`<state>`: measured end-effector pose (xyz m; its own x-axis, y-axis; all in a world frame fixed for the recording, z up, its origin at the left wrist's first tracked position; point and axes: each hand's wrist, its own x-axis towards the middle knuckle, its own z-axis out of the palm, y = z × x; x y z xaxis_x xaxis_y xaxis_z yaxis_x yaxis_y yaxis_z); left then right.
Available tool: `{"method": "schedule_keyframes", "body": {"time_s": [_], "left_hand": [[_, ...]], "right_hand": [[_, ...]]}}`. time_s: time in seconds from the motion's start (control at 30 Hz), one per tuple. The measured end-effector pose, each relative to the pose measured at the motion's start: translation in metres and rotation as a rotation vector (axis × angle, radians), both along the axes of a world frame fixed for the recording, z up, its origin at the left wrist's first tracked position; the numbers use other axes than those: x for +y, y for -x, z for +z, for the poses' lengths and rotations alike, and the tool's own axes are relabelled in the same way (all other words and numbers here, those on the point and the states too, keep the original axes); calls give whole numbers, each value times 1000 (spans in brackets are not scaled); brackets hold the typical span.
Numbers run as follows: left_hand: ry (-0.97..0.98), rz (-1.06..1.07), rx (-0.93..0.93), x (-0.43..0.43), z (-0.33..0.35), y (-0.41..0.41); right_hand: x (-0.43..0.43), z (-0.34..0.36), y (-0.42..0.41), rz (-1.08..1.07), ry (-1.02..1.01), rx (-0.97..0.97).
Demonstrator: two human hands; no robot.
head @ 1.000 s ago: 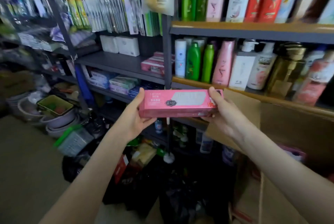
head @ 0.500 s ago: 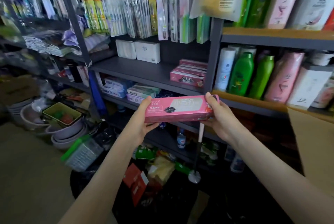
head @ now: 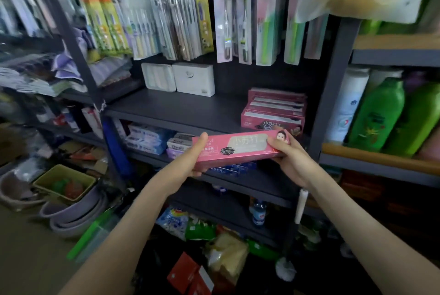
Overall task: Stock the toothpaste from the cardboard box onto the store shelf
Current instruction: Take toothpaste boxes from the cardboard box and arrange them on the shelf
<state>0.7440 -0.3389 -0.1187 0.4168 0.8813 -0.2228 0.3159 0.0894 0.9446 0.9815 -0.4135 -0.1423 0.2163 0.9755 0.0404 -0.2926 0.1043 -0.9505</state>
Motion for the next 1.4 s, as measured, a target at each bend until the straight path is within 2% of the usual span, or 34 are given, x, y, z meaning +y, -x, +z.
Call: {"method": "schedule_keyframes", "body": {"time_s": [0.1, 0.17, 0.37, 0.53, 0.7, 0.87, 1.07, 1.4], "left_hand": [[-34, -172, -67, 44, -5, 1], [-32, -212, -100, 76, -7, -2], [-84, -399, -14, 142, -9, -32], [-226, -611, 62, 168, -22, -61], [-303, -731, 126, 177, -47, -80], [-351, -731, 108, 185, -57, -97], [-391, -774, 116, 193, -58, -112], [-381, -677, 65, 193, -61, -132]], "right_hand": [[24, 0, -3, -5, 7, -89], [38, 1, -4, -38, 56, -139], [61, -13, -7, -258, 245, -326], [61, -37, -9, -535, 239, -358], [57, -45, -19, -652, 274, -457], [60, -45, -24, -704, 289, -498], [67, -49, -36, -762, 407, -581], [91, -48, -40, -889, 514, -595]]}}
